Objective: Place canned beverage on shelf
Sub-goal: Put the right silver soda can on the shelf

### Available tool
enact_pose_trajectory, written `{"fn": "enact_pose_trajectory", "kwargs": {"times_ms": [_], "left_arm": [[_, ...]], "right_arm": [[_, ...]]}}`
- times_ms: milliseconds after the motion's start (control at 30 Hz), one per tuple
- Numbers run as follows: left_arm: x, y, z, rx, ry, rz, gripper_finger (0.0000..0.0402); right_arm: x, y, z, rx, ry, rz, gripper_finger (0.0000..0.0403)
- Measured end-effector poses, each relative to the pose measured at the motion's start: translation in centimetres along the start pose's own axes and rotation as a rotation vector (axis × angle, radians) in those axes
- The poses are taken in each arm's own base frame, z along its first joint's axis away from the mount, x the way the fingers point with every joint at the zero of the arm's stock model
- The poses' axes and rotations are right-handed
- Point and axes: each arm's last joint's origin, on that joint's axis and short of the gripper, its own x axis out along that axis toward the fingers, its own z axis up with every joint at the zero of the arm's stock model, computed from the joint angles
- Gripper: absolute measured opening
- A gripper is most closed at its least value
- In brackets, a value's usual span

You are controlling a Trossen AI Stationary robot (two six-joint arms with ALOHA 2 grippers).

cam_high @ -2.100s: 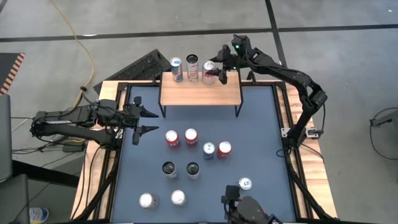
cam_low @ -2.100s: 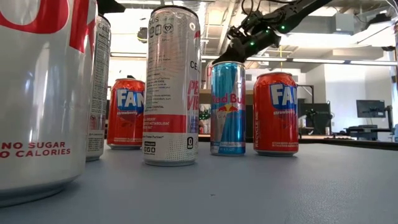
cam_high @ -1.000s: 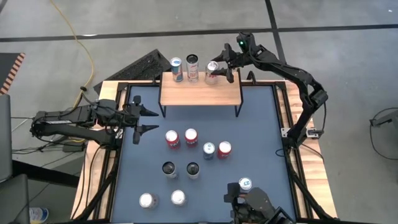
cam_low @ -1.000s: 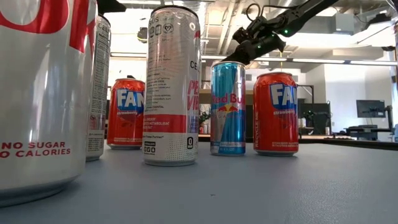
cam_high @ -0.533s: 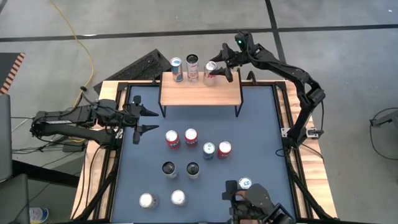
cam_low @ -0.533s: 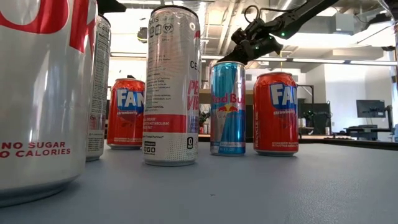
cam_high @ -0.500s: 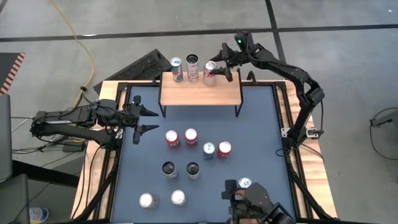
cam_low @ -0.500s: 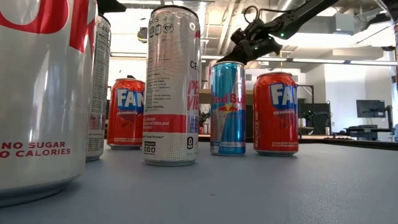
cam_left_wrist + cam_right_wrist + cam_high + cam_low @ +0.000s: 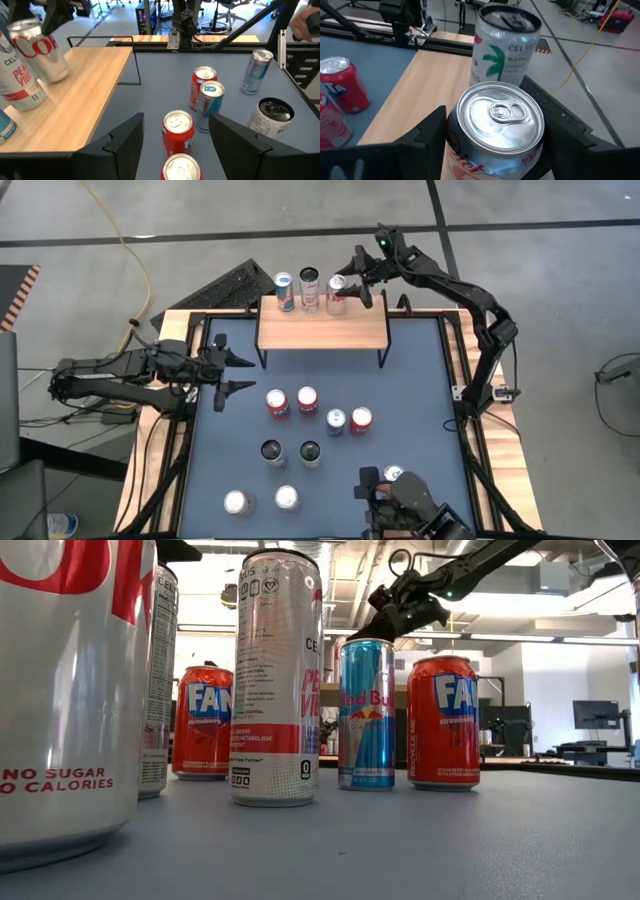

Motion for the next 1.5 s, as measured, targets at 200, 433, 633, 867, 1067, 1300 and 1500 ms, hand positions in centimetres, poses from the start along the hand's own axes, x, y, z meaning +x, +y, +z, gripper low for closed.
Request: {"fn": "enact_pose_trajectory", "kwargs": {"times_ms": [200, 433, 633, 867, 1067, 1300, 1500], "left_arm": [[0.00, 0.00, 0.00, -0.005, 0.000, 0.000, 0.0213], [0.00, 0.00, 0.17, 0.000, -0.017, 0.000, 0.0213], [0.00, 0.00, 0.17, 0.000, -0.018, 0.001, 0.0213], [0.00, 0.00, 0.19, 0.019, -0.019, 0.000, 0.0216], [-0.01, 0.07, 0.20, 0.019, -0.020, 0.025, 0.0236], [-0.01, 0.08, 0.19, 0.015, -0.020, 0.027, 0.0246], [-0.01, 0.08, 0.19, 0.017, -0.020, 0.027, 0.0246]], "right_arm": [[0.12, 0.18, 0.15, 0.000, 0.000, 0.002, 0.0255], [0.07, 0.07, 0.08, -0.021, 0.015, -0.020, 0.0255], [0.11, 0.07, 0.16, -0.034, 0.012, -0.024, 0.0255], [0.13, 0.15, 0.07, -0.003, 0.020, -0.019, 0.0256], [0.12, 0.13, 0.03, 0.000, 0.028, -0.028, 0.0280], [0.02, 0.14, 0.32, -0.009, 0.017, -0.028, 0.0304], [-0.01, 0.14, 0.34, -0.001, 0.016, -0.027, 0.0305]]}}
